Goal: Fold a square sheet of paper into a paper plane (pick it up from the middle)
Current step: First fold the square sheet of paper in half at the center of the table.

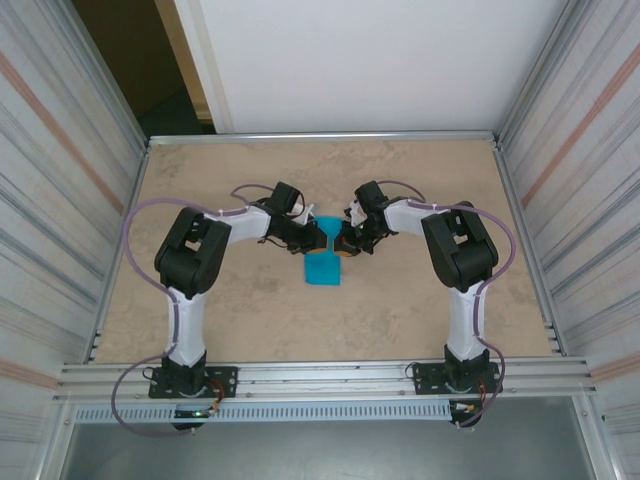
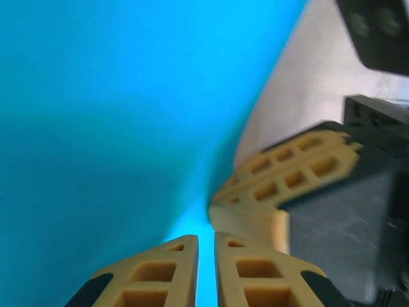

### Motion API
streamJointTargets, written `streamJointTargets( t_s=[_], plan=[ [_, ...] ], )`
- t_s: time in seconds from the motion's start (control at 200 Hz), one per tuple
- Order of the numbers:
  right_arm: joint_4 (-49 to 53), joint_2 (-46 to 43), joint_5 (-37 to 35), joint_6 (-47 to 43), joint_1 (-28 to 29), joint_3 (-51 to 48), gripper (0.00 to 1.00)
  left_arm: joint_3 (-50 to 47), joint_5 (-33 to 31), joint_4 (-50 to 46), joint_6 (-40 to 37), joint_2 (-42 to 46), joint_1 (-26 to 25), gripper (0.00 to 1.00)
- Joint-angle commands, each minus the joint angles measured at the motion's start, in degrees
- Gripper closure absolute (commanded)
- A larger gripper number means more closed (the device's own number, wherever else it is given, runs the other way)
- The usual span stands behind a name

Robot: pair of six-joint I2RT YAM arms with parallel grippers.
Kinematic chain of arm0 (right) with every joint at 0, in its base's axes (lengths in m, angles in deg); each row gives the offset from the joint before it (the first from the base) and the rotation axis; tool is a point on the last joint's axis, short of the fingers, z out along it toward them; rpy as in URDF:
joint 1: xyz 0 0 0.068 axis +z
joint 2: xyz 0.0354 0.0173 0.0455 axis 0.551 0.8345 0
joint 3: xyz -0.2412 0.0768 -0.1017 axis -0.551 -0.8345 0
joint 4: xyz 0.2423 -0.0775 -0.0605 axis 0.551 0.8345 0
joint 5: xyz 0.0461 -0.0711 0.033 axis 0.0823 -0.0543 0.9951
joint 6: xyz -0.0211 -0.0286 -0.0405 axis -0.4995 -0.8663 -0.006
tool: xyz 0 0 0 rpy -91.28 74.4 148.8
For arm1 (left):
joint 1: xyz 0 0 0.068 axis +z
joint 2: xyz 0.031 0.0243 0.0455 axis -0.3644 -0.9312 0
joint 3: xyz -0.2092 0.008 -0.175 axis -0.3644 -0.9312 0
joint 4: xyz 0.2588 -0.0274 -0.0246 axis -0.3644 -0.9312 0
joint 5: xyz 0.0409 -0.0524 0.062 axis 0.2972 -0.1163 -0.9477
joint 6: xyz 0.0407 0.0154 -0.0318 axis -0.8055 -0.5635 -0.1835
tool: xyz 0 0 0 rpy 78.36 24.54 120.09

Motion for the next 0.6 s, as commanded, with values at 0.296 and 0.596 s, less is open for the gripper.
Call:
streamJointTargets(
  t_s=[0.296,0.596],
  plan=[
    [10.03,7.59,-14.48,-1.10,-2.62,-7.06,0.99,-5.88,-1.85,2.06,-0.35,0.24,9.97,0.85],
    [10.68,8.11,-14.85,-1.38,-2.51,-6.33,0.99,-4.23,3.23,3.98,-0.29,5.56,9.87,0.85]
  ],
)
